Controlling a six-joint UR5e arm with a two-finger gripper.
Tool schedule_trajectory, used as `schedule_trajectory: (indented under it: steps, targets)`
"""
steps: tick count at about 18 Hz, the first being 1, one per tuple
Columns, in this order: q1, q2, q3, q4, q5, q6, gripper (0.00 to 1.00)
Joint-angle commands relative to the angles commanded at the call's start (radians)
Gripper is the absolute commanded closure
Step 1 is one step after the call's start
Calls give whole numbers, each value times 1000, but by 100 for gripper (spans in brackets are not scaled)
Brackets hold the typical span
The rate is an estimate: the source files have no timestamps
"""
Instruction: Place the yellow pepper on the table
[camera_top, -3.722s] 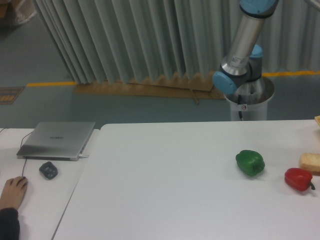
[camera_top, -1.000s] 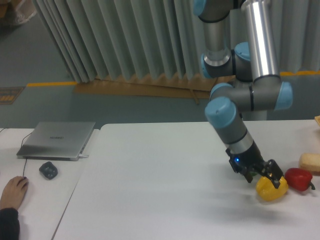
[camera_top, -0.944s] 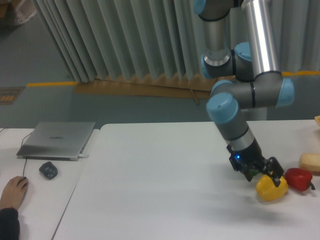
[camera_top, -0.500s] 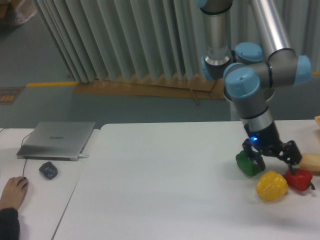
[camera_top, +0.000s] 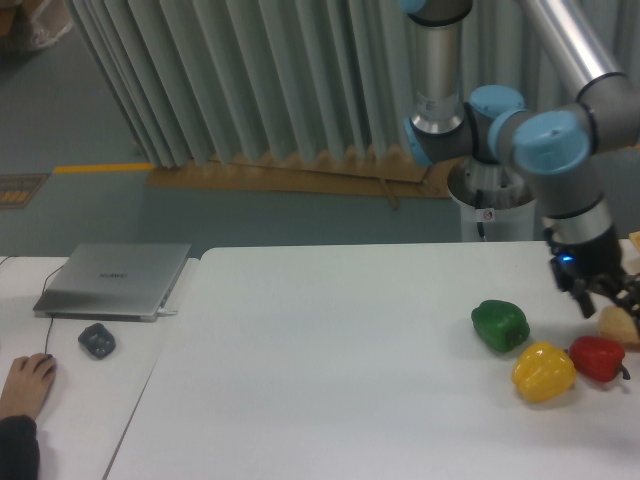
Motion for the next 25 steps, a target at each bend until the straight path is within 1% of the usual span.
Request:
schedule_trajectory:
  steps: [3, 5, 7, 11, 14, 16, 17, 19, 21, 22, 24, 25]
  targets:
    - [58, 0, 3, -32, -9, 117, 0]
    - [85, 0, 6, -45, -11, 197, 0]
    - [105, -1, 3, -49, -12, 247, 0]
    - [106, -6, 5, -51, -14, 254, 0]
    - [106, -9, -3, -90, -60, 269, 0]
    - [105, -6, -8, -150, -86, 269, 0]
    - [100, -5, -14, -161, -88, 269, 0]
    - [95, 3, -37, -164, -97, 263, 0]
    - [95, 31, -73, -163, -104, 269, 0]
    - [94, 34, -86, -161, -118, 267, 0]
    - [95, 37, -84, -175, -161, 261, 0]
    - [95, 40, -87, -184, -161, 266, 0]
